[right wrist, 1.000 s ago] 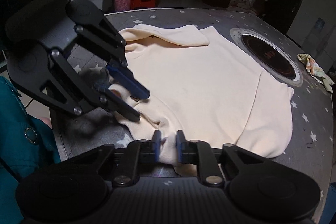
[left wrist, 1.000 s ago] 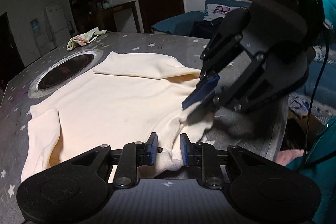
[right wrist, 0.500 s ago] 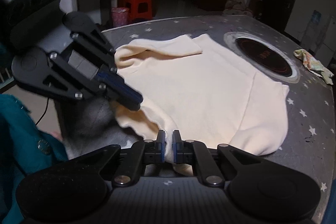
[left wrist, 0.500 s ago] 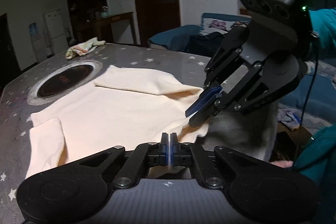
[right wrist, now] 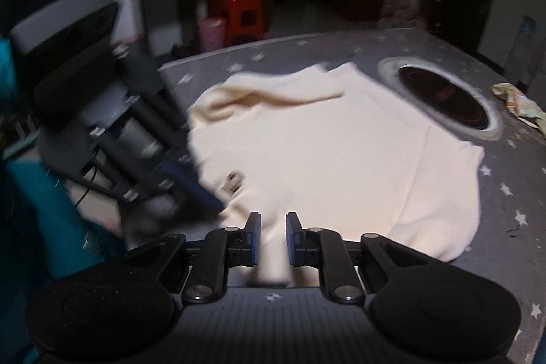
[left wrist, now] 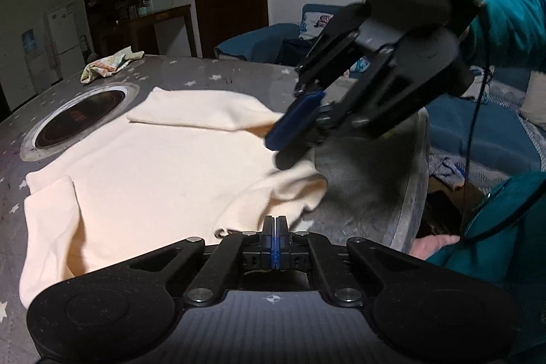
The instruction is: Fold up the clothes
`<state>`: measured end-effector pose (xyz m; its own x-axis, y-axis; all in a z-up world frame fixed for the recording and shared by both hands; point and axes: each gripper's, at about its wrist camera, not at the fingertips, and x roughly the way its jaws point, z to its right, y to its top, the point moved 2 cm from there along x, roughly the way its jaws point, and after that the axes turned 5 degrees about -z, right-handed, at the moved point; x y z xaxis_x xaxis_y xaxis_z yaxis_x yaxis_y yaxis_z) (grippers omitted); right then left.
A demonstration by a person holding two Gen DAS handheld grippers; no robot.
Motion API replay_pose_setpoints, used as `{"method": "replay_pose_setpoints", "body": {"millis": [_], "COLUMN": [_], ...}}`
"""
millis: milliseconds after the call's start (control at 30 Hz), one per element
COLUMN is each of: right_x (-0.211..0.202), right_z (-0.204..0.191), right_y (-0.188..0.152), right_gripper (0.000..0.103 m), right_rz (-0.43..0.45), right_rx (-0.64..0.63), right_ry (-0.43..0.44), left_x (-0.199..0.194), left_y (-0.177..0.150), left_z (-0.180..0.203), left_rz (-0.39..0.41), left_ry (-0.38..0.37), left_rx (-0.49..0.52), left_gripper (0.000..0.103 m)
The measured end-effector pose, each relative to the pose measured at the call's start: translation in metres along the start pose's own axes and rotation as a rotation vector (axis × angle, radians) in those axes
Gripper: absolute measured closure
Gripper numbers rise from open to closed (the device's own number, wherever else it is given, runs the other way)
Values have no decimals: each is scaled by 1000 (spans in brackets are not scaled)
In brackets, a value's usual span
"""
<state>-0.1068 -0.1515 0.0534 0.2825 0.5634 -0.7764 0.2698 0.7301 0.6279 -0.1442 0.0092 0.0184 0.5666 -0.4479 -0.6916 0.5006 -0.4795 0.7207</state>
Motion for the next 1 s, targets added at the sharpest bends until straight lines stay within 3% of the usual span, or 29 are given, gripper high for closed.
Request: {"method": "replay_pose_setpoints", "body": {"millis": [67,233,500,633,800,1000], "right_x": [9,30,15,-3,5,59], "right_z": [5,-7,3,27,68,114], "right_y": [0,-8,-9,-1,22,51], "right_gripper": [89,89,89,89,89,89], "right_rz": [-12,-55,-52,-13,5,-8], "right_rx": [13,-41,3,62,129,198], "right_ry": [-32,3,32,-8,-131,-201], "left_x": [-4,5,44,50,51,48], "left_y": [7,25,30,22,15,12], "left_z": [-7,-26,-41,-35,-26,-26], "left_rz": [29,70,55,38,48,51], "left_ry": [22,71,49,18,17,11], "left_rx": [-18,-118,-238,-228,-218,-243], "left_gripper": [102,100,100,100,100,100]}}
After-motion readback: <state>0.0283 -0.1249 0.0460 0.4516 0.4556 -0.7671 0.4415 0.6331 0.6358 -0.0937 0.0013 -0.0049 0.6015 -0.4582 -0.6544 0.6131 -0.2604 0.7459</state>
